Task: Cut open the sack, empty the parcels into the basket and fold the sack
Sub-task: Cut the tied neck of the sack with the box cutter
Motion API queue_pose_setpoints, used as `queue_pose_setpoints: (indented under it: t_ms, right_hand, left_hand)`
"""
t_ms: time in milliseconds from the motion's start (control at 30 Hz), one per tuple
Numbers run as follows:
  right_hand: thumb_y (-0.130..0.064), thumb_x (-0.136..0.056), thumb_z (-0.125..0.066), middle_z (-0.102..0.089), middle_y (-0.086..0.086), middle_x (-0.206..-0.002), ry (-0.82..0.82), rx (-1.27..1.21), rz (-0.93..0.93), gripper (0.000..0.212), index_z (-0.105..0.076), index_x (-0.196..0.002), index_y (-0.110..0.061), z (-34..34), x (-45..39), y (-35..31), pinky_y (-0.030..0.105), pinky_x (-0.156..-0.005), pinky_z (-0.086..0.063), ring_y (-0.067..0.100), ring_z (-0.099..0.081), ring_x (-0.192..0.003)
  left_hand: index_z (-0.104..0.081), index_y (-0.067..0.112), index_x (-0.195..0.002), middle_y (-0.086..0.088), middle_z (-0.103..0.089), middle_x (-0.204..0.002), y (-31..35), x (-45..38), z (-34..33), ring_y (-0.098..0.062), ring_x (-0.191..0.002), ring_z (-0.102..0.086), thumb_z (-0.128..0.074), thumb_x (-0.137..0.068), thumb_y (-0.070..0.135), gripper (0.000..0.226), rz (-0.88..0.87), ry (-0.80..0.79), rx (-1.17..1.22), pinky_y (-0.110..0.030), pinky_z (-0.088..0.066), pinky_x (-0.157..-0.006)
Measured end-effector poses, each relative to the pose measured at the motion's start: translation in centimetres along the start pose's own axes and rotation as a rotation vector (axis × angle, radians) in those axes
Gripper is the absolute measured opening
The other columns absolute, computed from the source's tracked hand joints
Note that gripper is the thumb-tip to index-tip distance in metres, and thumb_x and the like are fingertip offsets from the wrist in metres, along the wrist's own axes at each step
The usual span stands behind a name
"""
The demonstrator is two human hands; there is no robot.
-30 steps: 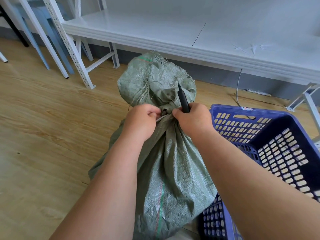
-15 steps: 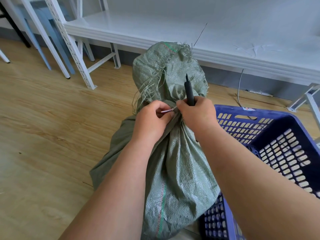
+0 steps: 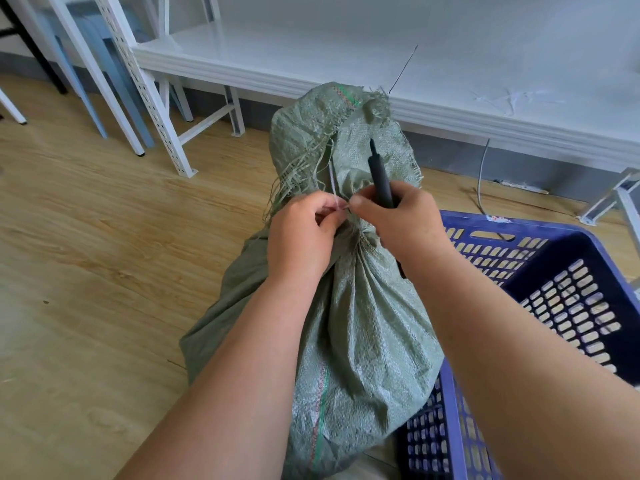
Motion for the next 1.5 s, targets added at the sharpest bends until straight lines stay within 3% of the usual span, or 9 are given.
queue_pose_setpoints:
  t_ms: [133,367,533,667,833,1000,1267,1400,1500]
  right_hand:
    - [-0.031,-0.075,-0.081,-0.053,-0.012,-0.054,-0.055,-0.038,0.048,0.015,-0.068,-0.075,-0.025,0.2,0.2,-1.1,0.026,-0.055,-0.04,0.007,-0.046,-0.049]
    - [-0.021,-0.081,-0.072,-0.072,0.002,-0.074,0.178,-0.341,-0.074,0.007,-0.068,-0.076,-0.02,4.7,-0.8,0.0,0.032,-0.06,-0.041,0.01,-0.049,-0.051]
    - [-0.02,-0.079,-0.071,-0.074,0.01,-0.085,0.355,-0.405,-0.094,0.009,-0.066,-0.073,-0.021,11.3,-3.4,-0.2,0.033,-0.059,-0.043,0.015,-0.049,-0.055]
    - [-0.021,-0.076,-0.069,-0.07,0.008,-0.076,0.359,-0.149,-0.077,0.003,-0.071,-0.076,-0.019,17.2,-6.1,-0.9,0.037,-0.06,-0.048,0.019,-0.052,-0.06]
    - [-0.019,-0.079,-0.065,-0.051,0.001,-0.056,0.271,0.224,-0.08,0.005,-0.067,-0.078,-0.015,22.2,-9.2,-1.2,0.023,-0.047,-0.037,0.018,-0.045,-0.049]
    - [-0.019,-0.084,-0.06,-0.048,0.002,-0.057,0.406,0.199,-0.118,0.01,-0.062,-0.081,-0.01,27.5,-12.3,0.5,0.023,-0.043,-0.032,0.018,-0.045,-0.048]
    - [-0.012,-0.082,-0.059,-0.057,0.005,-0.074,0.494,-0.04,-0.285,0.017,-0.065,-0.095,-0.004,29.6,-18.2,4.5,0.021,-0.046,-0.035,0.018,-0.048,-0.052]
    - [-0.03,-0.08,-0.071,-0.057,0.0,-0.063,0.328,-0.269,-0.339,0.021,-0.061,-0.085,-0.012,28.3,-20.8,4.9,0.026,-0.05,-0.039,0.017,-0.045,-0.049]
    - [-0.028,-0.083,-0.071,-0.056,0.001,-0.063,0.241,-0.36,-0.358,0.019,-0.059,-0.093,-0.017,27.2,-20.9,5.9,0.028,-0.053,-0.039,0.017,-0.042,-0.048]
  left_hand:
    - [-0.073,0.021,-0.098,0.003,-0.065,-0.094,1.6,0.2,-0.8,-0.02,-0.086,-0.061,-0.066,-0.089,0.03,0.015,-0.083,-0.065,-0.148,-0.039,-0.05,-0.072]
    - [-0.072,0.033,-0.1,0.018,-0.065,-0.088,5.8,-2.0,-1.7,-0.003,-0.079,-0.061,-0.069,-0.087,0.03,0.014,-0.113,-0.111,-0.168,-0.023,-0.047,-0.067]
    - [-0.072,0.032,-0.093,0.017,-0.062,-0.088,10.9,-5.2,-3.7,-0.005,-0.078,-0.061,-0.068,-0.088,0.024,0.01,-0.229,-0.198,-0.235,-0.024,-0.05,-0.069]
    - [-0.072,0.032,-0.093,0.012,-0.061,-0.091,16.0,-8.0,-6.7,-0.013,-0.088,-0.058,-0.065,-0.089,0.025,0.01,-0.368,-0.189,-0.378,-0.028,-0.047,-0.074]
    - [-0.071,0.029,-0.097,0.004,-0.06,-0.103,21.2,-11.3,-10.8,-0.02,-0.102,-0.056,-0.06,-0.091,0.02,0.016,-0.421,-0.175,-0.467,-0.026,-0.036,-0.071]
    - [-0.052,0.028,-0.134,0.003,-0.045,-0.135,25.1,-12.0,-15.3,-0.019,-0.13,-0.034,-0.057,-0.092,0.016,0.043,-0.497,-0.221,-0.544,-0.035,-0.041,-0.092]
    - [-0.053,0.032,-0.13,0.005,-0.043,-0.137,23.6,-11.1,-18.9,-0.017,-0.125,-0.044,-0.062,-0.091,0.032,0.041,-0.244,-0.352,-0.402,-0.034,-0.042,-0.098]
    - [-0.055,0.031,-0.128,0.004,-0.047,-0.136,23.6,-11.0,-18.7,-0.017,-0.123,-0.048,-0.064,-0.09,0.033,0.04,-0.176,-0.341,-0.363,-0.032,-0.042,-0.1]
    - [-0.054,0.03,-0.129,0.005,-0.05,-0.135,23.3,-10.7,-18.6,-0.017,-0.121,-0.051,-0.063,-0.09,0.033,0.041,-0.117,-0.35,-0.325,-0.029,-0.041,-0.098]
Point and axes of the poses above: each hand's wrist, its own x-axis away from the middle knuckle, its own z-axis out of the back of the hand, y = z × x, the point moved 8 cm from there along -x, towards the middle knuckle
